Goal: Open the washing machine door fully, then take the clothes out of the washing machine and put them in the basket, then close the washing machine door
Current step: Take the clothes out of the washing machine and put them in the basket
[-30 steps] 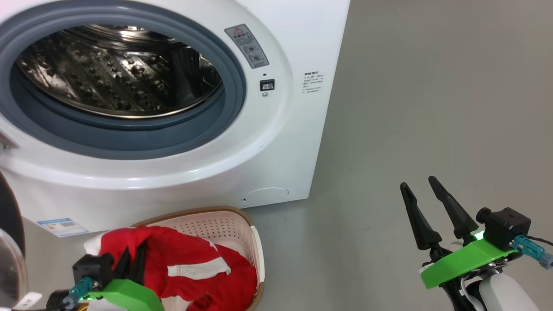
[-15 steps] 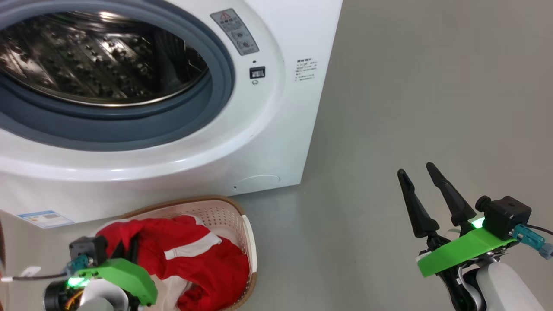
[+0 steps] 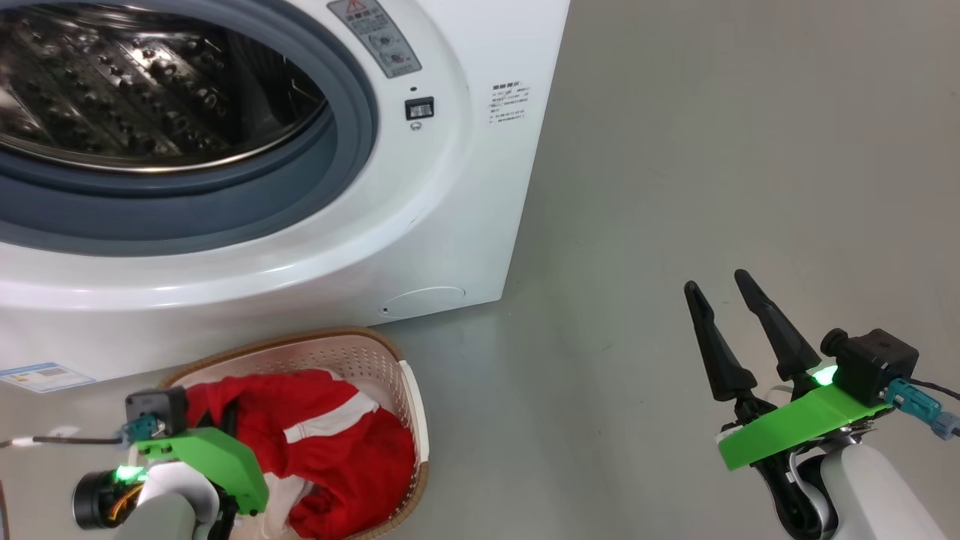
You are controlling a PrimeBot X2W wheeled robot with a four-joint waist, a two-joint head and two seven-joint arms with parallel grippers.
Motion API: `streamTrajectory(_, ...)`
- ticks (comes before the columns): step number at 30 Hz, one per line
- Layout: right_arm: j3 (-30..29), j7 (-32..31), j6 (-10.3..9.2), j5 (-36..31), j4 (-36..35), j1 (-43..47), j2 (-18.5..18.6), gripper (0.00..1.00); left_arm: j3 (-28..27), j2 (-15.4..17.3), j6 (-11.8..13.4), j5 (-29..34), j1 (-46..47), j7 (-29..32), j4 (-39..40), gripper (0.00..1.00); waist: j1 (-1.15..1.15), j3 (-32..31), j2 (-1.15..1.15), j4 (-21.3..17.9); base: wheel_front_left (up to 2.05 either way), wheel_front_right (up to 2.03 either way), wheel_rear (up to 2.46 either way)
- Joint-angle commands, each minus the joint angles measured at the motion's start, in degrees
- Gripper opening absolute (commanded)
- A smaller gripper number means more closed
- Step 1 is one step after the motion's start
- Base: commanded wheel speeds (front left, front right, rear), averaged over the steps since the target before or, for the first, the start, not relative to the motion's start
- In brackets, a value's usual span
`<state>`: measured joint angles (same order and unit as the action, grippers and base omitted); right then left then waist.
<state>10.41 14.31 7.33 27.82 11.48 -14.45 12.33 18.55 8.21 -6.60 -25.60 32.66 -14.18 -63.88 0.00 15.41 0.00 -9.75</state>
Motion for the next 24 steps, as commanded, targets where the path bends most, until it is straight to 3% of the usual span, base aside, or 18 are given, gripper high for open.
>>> streamTrajectory(1, 1.35, 0.69, 0.16, -0.02, -1.24, -0.96, 0.09, 1.0, -0.99, 1.35, -0.37, 0.79, 1.92, -0.78, -0.58, 0.0, 0.0, 0.24, 0.0, -0.21, 0.0, 0.0, 0.0)
streamTrajectory(2, 1.43, 0.69, 0.16, -0.06, -1.22, -1.05, 0.01, 1.0, -0.91, 1.17, -0.44, 0.71, 2.13, -0.79, -1.35, 0.0, 0.0, 0.28, 0.0, -0.27, 0.0, 0.0, 0.0)
streamTrajectory(3, 1.51, 0.69, 0.16, -0.1, -1.2, -1.1, -0.08, 1.0, -0.72, 0.99, -0.51, 0.62, 2.21, -0.79, -2.36, 0.19, 0.0, 0.32, 0.0, -0.34, 0.0, 0.0, 0.0)
streamTrajectory(4, 1.57, 0.69, 0.16, -0.14, -1.17, -1.14, -0.17, 1.0, -0.35, 0.76, -0.59, 0.57, 2.2, -0.56, -3.58, 0.44, 0.0, 0.32, 0.0, -0.41, 0.0, 0.0, 0.0)
streamTrajectory(5, 1.63, 0.69, 0.16, -0.18, -1.13, -1.14, -0.25, 1.0, 0.01, 0.54, -0.66, 0.45, 2.2, -0.19, -4.65, 0.8, 0.0, 0.31, 0.0, -0.47, 0.0, 0.0, 0.0)
streamTrajectory(6, 1.67, 0.69, 0.16, -0.22, -1.1, -1.13, -0.31, 1.0, 0.22, 0.39, -0.72, 0.2, 2.22, 0.02, -5.43, 1.0, 0.0, 0.31, 0.0, -0.53, 0.0, 0.0, 0.0)
streamTrajectory(14, 1.41, 0.69, 0.16, -0.29, -1.03, -0.86, -0.48, 1.0, 2.02, 0.21, -0.87, -1.71, 1.59, 0.12, -6.96, 1.0, 0.0, 0.21, 0.0, -0.3, 0.0, 0.0, 0.0)
streamTrajectory(24, 1.18, 0.69, 0.16, -0.3, -0.93, -0.71, -0.59, 1.0, 5.88, 1.51, -0.88, -5.45, 1.05, -0.49, -3.5, 1.0, 0.0, -0.33, 0.0, 1.0, 0.0, 0.0, 0.0)
